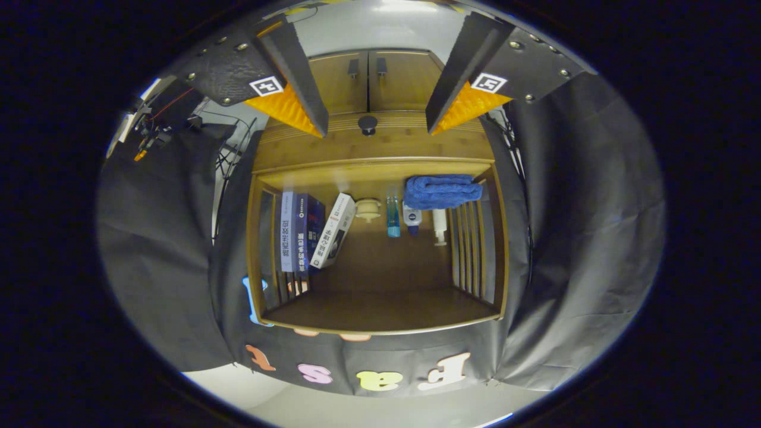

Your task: Pull open the drawer, take out the items inside it, and place them on the countertop above the cabinet.

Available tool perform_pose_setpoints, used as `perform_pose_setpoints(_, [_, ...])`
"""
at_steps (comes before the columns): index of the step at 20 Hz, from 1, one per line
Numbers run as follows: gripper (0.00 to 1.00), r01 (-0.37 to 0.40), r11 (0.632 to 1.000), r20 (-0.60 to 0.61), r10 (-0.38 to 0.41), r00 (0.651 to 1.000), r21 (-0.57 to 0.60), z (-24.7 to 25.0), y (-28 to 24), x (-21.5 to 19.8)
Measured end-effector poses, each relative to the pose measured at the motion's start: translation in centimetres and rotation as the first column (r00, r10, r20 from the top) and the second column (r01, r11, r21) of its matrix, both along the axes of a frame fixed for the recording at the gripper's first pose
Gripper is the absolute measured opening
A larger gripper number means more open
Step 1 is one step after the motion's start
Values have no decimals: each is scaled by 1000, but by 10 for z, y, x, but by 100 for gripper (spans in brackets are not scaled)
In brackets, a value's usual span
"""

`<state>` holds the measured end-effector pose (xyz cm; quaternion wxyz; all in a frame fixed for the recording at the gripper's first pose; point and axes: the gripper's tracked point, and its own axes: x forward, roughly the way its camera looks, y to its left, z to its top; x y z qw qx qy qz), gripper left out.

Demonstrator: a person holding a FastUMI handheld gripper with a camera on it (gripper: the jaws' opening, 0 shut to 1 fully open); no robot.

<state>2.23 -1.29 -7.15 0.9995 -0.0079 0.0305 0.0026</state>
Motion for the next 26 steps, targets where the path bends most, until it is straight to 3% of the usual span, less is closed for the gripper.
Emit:
perform_pose_setpoints(9, [99,3,1000,15,-3,1000,3,-21,-5,20])
perform_pose_setpoints(19, [99,71,997,34,-71,997,7,-90,-30,95])
perform_pose_setpoints(26, [99,65,998,18,-65,998,17,-132,-39,152])
